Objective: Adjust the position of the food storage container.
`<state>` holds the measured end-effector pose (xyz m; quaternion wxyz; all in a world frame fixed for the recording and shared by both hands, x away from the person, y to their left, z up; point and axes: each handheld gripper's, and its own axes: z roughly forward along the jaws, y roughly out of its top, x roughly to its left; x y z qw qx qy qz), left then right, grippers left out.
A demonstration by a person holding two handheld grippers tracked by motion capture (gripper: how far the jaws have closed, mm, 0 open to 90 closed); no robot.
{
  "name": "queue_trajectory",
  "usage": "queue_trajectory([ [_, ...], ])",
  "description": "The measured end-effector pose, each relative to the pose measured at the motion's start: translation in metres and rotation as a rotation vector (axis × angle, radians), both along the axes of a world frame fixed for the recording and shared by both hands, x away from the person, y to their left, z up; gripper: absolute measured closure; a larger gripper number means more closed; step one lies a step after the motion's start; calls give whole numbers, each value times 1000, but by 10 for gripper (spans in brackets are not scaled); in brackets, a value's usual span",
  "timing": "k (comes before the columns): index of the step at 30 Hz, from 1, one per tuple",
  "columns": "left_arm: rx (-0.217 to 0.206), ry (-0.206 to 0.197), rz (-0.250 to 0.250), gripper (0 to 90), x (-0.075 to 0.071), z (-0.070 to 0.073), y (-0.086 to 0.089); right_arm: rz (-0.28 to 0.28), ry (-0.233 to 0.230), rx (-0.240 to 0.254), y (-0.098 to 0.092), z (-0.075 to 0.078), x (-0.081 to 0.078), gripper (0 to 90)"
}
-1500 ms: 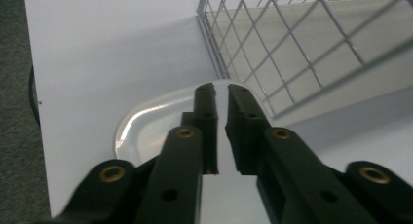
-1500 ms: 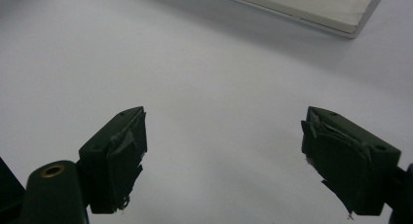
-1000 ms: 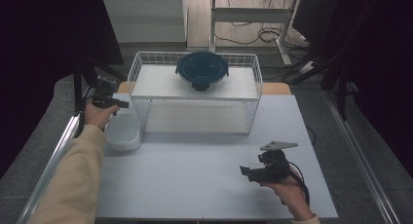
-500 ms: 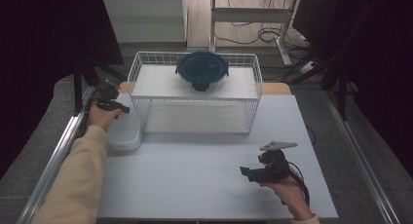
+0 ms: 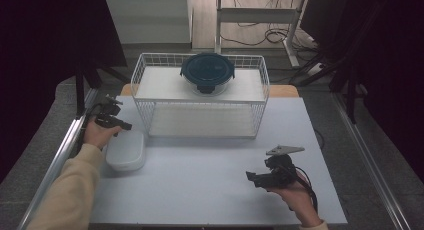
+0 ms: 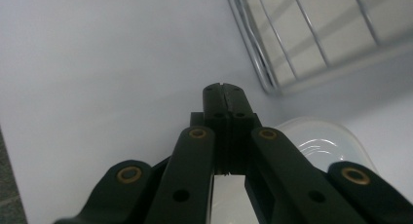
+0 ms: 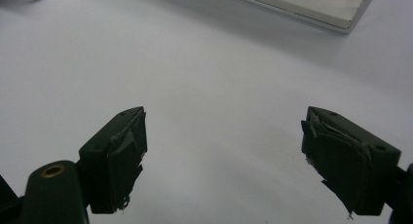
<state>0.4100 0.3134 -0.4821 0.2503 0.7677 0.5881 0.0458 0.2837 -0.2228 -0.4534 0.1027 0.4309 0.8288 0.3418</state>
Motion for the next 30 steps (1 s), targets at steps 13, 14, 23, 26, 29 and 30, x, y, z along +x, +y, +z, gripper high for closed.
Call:
queue_trajectory([
  [13, -26, 1, -34, 900, -39, -4, -10, 21, -3, -8, 8, 0, -3, 168],
  [14, -24, -3, -36, 900, -40, -4, -9, 20, -1, -9, 8, 0, -3, 168],
  [23, -68, -134, 15, 900, -73, 35, 17, 13, -11, -5, 6, 2, -4, 169],
  [26, -56, -149, 36, 900, -88, 37, 28, 12, -9, -8, 7, 2, -4, 169],
  [29, -46, -132, 57, 900, -100, 27, 38, 17, -8, -9, 9, 2, -4, 170],
  [30, -45, -126, 62, 900, -102, 24, 40, 21, -12, -13, 9, 2, -4, 169],
])
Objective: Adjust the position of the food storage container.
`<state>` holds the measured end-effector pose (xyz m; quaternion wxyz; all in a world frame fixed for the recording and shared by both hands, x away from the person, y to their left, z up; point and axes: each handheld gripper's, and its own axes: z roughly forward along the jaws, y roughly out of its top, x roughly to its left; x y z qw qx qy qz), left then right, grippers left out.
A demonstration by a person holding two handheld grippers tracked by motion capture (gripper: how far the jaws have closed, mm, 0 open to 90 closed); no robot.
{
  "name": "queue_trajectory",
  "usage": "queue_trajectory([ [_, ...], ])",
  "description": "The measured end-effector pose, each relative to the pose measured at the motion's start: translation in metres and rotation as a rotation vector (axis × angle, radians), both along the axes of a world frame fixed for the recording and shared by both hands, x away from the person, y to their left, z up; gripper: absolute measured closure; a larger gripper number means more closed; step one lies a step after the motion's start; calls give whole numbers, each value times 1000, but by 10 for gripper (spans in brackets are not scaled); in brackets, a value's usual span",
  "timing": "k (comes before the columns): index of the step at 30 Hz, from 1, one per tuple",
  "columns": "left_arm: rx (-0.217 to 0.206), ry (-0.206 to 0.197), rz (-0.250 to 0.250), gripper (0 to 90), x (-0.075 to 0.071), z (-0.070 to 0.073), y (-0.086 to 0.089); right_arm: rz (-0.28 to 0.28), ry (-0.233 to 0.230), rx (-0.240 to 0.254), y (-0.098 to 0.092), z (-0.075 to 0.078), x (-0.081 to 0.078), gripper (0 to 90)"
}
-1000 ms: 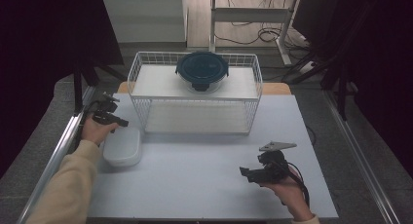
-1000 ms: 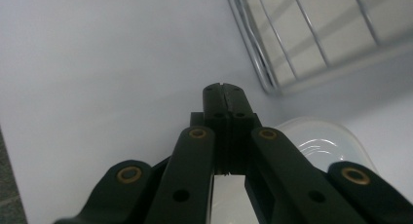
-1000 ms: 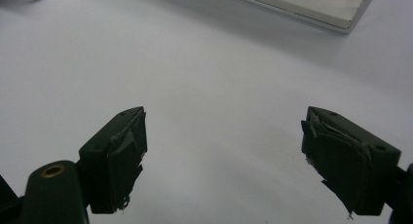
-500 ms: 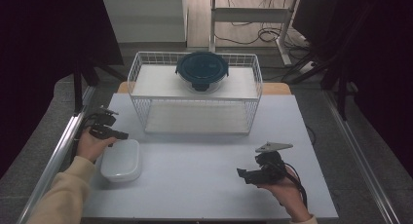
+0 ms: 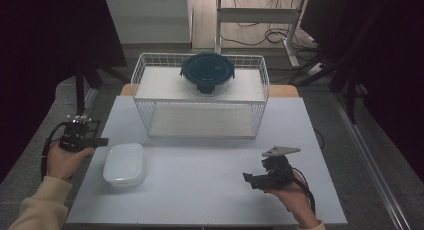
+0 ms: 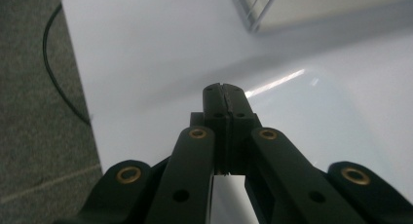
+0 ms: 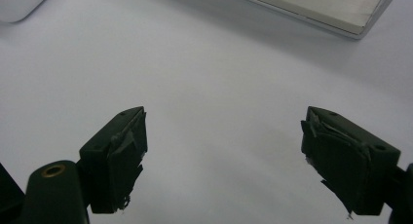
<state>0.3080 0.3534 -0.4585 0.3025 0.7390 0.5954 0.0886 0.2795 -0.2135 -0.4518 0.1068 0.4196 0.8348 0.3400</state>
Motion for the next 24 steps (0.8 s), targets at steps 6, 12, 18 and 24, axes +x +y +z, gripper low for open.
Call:
queue_trajectory([
  [6, 7, 28, 22, 900, -21, -19, 9, -2, -2, 5, 0, 2, -2, 169],
  [12, 3, 69, 31, 900, -35, -39, 16, -1, -5, 0, -1, 1, -1, 170],
  [18, -11, 97, 11, 900, -38, -49, 13, 3, -7, -3, 2, 2, -2, 171],
  [24, -52, 112, -3, 900, -35, -58, 8, -4, -8, -2, 0, 2, -2, 170],
])
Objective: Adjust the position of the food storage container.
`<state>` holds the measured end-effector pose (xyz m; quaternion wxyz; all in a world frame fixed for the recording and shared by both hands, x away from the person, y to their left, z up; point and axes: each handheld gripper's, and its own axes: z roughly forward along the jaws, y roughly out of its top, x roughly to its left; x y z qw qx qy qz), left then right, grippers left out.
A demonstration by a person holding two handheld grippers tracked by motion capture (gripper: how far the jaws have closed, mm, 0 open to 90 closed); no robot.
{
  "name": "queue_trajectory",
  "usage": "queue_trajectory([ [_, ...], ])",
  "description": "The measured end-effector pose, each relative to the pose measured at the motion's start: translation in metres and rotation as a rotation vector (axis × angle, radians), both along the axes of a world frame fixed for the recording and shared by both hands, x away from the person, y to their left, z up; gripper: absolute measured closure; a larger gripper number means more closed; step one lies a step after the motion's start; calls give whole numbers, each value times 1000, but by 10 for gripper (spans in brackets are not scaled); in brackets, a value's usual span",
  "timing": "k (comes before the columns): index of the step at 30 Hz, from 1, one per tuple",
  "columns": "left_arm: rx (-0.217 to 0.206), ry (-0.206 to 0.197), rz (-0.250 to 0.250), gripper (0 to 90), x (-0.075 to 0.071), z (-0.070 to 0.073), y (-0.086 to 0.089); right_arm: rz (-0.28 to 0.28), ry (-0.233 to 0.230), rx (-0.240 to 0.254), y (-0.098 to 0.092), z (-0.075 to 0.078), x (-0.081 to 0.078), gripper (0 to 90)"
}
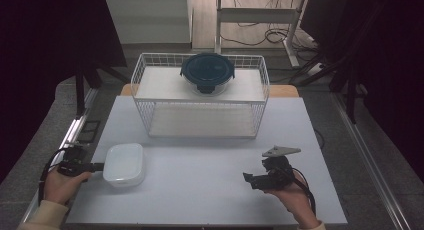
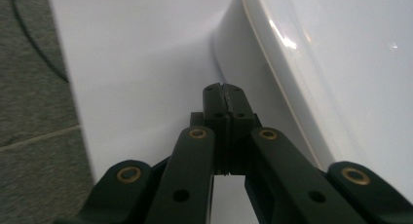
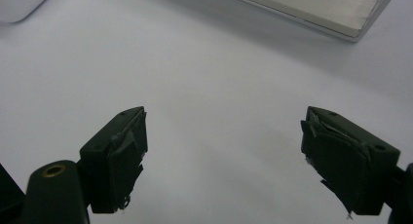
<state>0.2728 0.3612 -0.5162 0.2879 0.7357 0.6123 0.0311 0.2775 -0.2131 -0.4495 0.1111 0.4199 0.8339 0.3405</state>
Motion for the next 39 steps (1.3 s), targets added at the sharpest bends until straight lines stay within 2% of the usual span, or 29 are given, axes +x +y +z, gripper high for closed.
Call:
queue_trajectory([
  [5, -8, 4, -6, 900, 1, -5, -6, -1, -3, -2, -1, 0, 1, 171],
  [9, -37, 1, -22, 900, 2, -5, -10, 1, 0, -2, 0, 0, 0, 171],
  [17, -67, -6, -67, 900, 11, -4, -31, 4, -5, -1, 2, 1, -1, 171],
  [20, -67, -4, -98, 900, 13, -4, -40, 0, -2, 1, 2, 1, -1, 171],
  [31, -109, 2, -134, 900, 9, -7, -59, 6, -4, -2, 3, 1, -1, 171],
  [39, -139, 6, -179, 900, 15, -11, -78, 8, -2, -3, 3, 0, -2, 170],
])
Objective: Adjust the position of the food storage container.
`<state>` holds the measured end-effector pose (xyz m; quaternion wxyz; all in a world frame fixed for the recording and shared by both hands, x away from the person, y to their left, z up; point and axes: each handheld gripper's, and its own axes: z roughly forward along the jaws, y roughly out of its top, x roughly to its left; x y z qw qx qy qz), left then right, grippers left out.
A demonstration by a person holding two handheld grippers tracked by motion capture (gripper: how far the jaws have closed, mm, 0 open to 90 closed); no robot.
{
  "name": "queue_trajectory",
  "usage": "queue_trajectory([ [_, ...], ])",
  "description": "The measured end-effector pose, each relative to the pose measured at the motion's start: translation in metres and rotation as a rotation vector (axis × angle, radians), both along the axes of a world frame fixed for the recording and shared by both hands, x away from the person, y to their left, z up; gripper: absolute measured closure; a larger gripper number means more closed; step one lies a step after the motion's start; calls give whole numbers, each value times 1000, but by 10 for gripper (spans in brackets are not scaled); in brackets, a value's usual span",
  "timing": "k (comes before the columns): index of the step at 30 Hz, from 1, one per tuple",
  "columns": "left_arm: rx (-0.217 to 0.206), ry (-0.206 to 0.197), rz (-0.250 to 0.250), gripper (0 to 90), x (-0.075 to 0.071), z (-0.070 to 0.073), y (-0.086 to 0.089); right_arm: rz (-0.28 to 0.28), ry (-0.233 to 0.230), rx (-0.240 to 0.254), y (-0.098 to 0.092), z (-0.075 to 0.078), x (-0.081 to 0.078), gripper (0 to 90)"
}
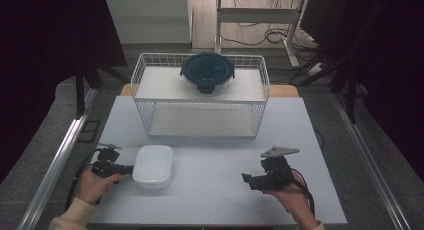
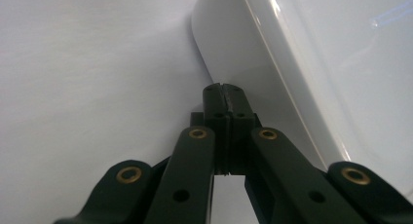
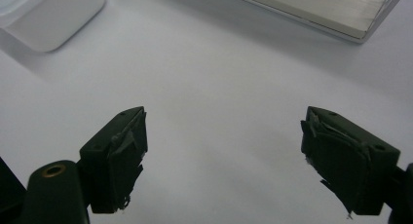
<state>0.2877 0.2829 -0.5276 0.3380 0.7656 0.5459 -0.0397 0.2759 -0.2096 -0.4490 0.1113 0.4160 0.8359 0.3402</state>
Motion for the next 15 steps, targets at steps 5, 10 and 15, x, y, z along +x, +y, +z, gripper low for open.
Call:
queue_trajectory([
  [5, -16, 8, -28, 900, 0, 0, -11, 0, -3, 1, -1, 1, 0, 170],
  [10, -54, 13, -50, 900, 3, -1, -25, 0, 4, 0, 0, 0, 1, 171],
  [15, -79, 22, -70, 900, 6, 0, -43, 1, 3, 3, 0, 0, 0, 171],
])
